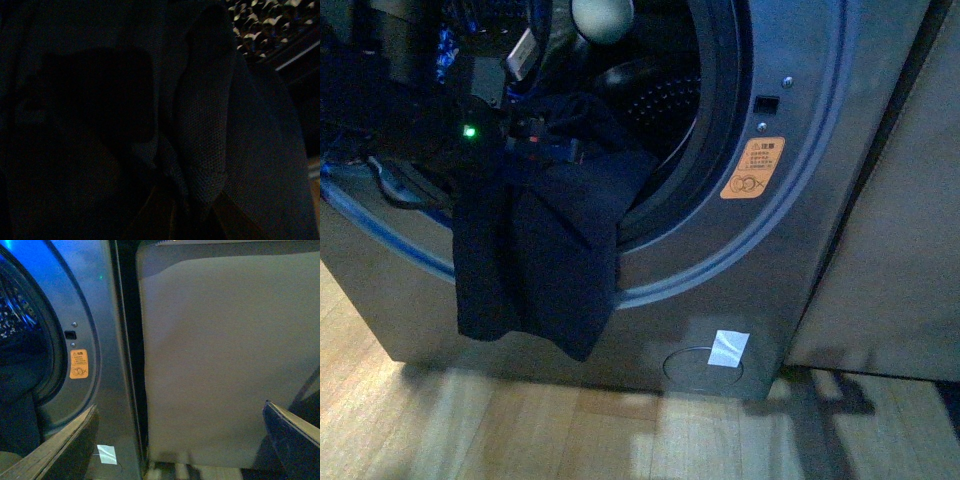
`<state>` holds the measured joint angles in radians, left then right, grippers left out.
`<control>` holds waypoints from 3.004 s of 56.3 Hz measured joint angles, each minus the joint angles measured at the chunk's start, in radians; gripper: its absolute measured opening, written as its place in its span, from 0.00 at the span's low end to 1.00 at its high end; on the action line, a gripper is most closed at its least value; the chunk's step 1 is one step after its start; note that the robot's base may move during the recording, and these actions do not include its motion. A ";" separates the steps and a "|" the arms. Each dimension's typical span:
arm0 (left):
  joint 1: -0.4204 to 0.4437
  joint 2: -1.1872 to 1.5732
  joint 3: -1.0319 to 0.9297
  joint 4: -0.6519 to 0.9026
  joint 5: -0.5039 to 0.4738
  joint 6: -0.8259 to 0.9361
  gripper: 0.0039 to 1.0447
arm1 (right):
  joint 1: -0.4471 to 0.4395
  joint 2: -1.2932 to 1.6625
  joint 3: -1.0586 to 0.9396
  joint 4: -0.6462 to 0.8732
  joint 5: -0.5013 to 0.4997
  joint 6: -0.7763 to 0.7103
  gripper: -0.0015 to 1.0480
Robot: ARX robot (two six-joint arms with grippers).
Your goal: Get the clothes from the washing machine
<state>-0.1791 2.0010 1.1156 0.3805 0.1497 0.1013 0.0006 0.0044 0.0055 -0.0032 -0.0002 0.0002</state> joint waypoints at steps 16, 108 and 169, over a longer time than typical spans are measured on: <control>0.016 -0.272 -0.209 0.066 0.086 -0.023 0.06 | 0.000 0.000 0.000 0.000 0.000 0.000 0.93; -0.417 -0.407 0.904 -0.549 0.201 -0.056 0.06 | 0.000 0.000 0.000 0.000 0.000 0.000 0.93; -0.465 -0.301 1.149 -0.642 0.184 -0.057 0.06 | -0.408 0.558 0.179 0.816 -0.898 0.523 0.93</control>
<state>-0.6445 1.7000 2.2646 -0.2615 0.3340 0.0444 -0.4076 0.5621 0.1844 0.8131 -0.8978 0.5232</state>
